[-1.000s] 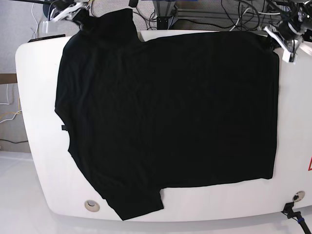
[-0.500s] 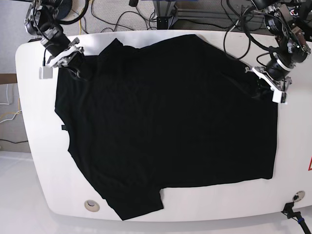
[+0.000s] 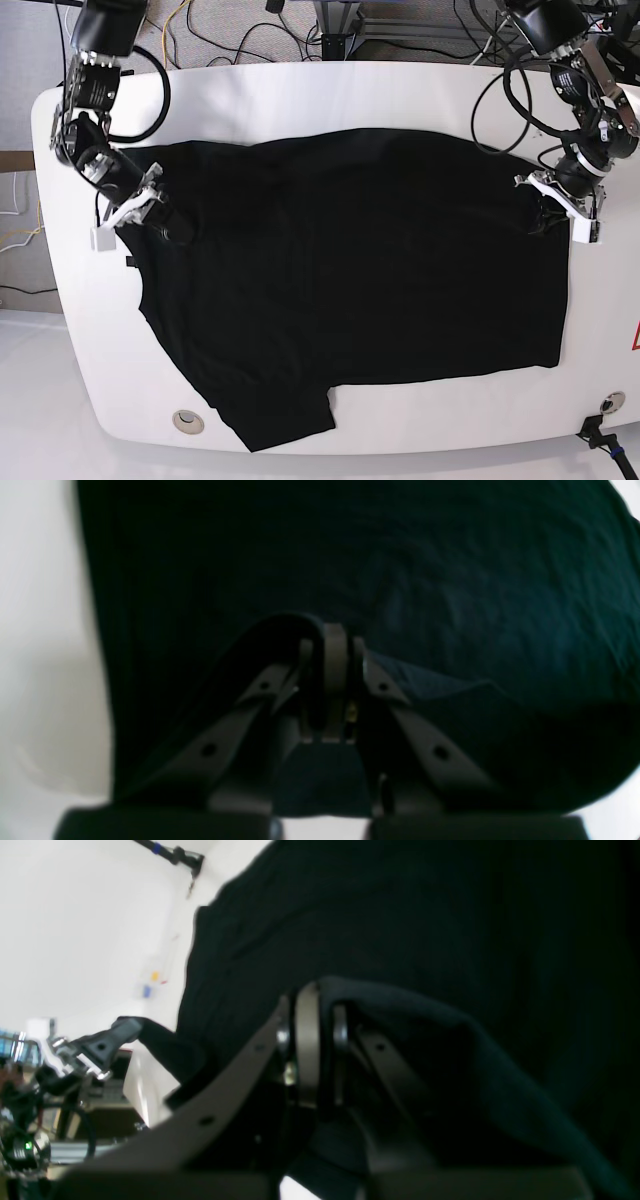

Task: Fold the T-shirt properly
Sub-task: 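Lift the shoulder corners and pull them toward the hem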

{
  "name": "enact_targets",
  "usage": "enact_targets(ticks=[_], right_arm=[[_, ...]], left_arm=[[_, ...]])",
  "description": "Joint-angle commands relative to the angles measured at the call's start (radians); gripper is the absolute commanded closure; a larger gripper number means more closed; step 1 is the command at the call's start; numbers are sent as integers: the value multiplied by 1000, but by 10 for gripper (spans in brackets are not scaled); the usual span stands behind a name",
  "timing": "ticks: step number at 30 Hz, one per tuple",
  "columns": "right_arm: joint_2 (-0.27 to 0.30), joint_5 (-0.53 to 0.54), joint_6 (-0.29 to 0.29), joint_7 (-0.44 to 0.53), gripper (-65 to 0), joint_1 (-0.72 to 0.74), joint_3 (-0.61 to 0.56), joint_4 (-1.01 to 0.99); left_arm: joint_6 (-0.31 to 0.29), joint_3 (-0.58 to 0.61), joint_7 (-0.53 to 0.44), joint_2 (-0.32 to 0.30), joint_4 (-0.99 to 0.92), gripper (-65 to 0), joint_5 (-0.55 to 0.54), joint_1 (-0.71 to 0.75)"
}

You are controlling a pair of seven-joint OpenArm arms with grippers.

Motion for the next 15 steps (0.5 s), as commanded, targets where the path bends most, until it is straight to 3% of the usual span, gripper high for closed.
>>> enact_targets(ticks=[1,5,10,15], right_arm=[[27,26,8,20,0,51,-14,-42],[43,20,8,20,0,164,-72,-151],[49,-63,10,22,0,255,-120,-217],[23,-167,10,23,0,327,-126,-221]], left_arm=[[-2,-4,-25,-17,-17,0,-25,-32],[-2,-5,-25,-36,-43,0,-25,-61],[1,-5,-25,-47,-47,0,-23,-94],[84,-36,-26,-73,-47,0,-23,-97]])
